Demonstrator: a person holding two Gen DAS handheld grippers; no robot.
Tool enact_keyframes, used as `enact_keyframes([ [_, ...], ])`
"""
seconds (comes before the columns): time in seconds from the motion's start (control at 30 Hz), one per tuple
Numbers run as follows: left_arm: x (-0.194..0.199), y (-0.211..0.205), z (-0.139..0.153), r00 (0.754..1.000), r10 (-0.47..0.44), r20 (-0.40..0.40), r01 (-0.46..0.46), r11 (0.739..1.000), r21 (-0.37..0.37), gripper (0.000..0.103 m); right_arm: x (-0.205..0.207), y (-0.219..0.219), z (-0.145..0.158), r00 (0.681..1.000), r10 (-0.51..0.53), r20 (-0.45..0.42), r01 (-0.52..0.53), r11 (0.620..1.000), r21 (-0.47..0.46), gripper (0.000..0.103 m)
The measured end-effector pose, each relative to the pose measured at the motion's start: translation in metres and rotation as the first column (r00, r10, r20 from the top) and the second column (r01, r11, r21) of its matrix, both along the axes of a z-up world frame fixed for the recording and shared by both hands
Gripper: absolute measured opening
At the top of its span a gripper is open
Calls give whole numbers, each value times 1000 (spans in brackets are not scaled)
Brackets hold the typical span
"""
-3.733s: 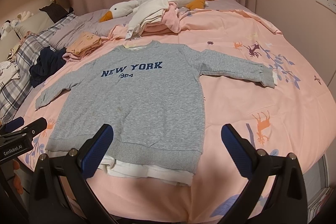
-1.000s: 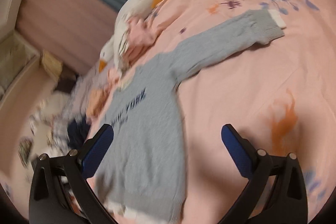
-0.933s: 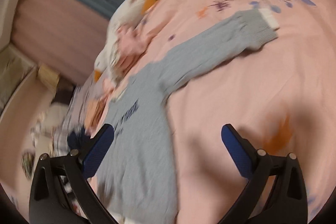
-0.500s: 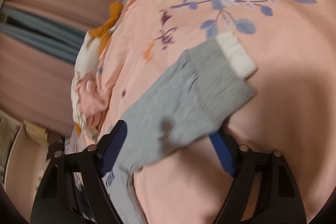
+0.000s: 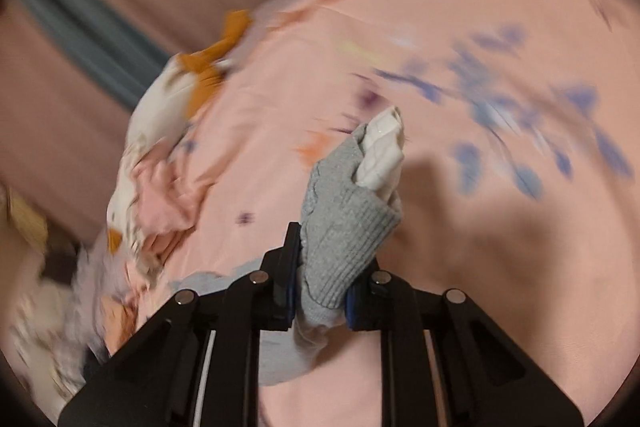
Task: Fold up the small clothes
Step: 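Grasp the sweatshirt sleeve cuff with the right gripper and lift it, then carry the sleeve across the sweatshirt body with the right gripper and release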
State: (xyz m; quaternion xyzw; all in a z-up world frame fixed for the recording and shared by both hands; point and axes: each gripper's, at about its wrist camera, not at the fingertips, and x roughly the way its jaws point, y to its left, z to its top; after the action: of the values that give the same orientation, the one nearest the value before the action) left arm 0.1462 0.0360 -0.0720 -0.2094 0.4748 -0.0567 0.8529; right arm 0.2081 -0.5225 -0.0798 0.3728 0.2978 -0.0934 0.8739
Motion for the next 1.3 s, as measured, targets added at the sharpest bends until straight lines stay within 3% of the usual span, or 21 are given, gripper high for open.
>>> enact_keyframes([
  [0.1, -5, 24, 0, 999, 48, -7, -48, 999, -23, 102, 20, 40, 46, 996, 86, 15, -83, 987, -137, 18],
  [0.2, -12, 52, 0, 995, 101, -18, -101, 994, -44, 102, 43, 88, 80, 985, 170, 13, -160, 947, -280, 18],
  [0.33, -20, 86, -1, 985, 167, -29, -169, 984, -58, 102, 68, 170, 103, 952, 306, -31, -286, 845, -451, 18],
  [0.53, -25, 130, -8, 968, 243, -60, -247, 967, -62, 102, 86, 288, 76, 866, 470, -169, -466, 638, -613, 18],
  [0.63, -21, 146, -17, 962, 258, -89, -266, 959, -99, 102, 88, 339, 34, 802, 520, -295, -559, 476, -679, 18],
  [0.73, -17, 160, -23, 959, 267, -95, -278, 952, -125, 102, 79, 379, -19, 713, 540, -448, -654, 280, -703, 20],
  [0.8, -11, 168, -27, 955, 278, -104, -292, 944, -156, 102, 74, 391, -43, 668, 531, -522, -699, 205, -685, 27],
  [0.9, -7, 185, -32, 944, 306, -120, -326, 920, -220, 102, 63, 393, -54, 628, 547, -553, -723, 148, -675, 44],
  [0.97, -8, 197, -34, 933, 337, -125, -358, 900, -247, 102, 57, 386, -45, 618, 582, -528, -724, 162, -670, 61],
  [1.0, -9, 203, -34, 929, 349, -124, -370, 891, -264, 102, 54, 377, -36, 608, 619, -497, -732, 196, -652, 62],
  [1.03, -11, 210, -34, 924, 362, -120, -382, 878, -289, 102, 52, 369, -27, 600, 654, -460, -739, 234, -632, 62],
  [1.13, -16, 228, -34, 911, 399, -106, -409, 843, -350, 102, 47, 327, -2, 612, 731, -302, -749, 412, -519, 62],
  [1.17, -17, 234, -34, 907, 410, -101, -417, 832, -367, 102, 48, 307, 1, 634, 732, -248, -743, 489, -457, 60],
  [1.2, -18, 238, -35, 902, 421, -96, -424, 822, -381, 102, 50, 293, 3, 659, 718, -224, -730, 540, -418, 60],
  [1.27, -19, 246, -37, 894, 438, -96, -435, 798, -417, 102, 60, 266, -5, 732, 642, -229, -674, 632, -382, 48],
  [1.3, -19, 250, -38, 890, 445, -99, -440, 781, -444, 102, 65, 257, -10, 754, 608, -249, -654, 658, -373, 44],
])
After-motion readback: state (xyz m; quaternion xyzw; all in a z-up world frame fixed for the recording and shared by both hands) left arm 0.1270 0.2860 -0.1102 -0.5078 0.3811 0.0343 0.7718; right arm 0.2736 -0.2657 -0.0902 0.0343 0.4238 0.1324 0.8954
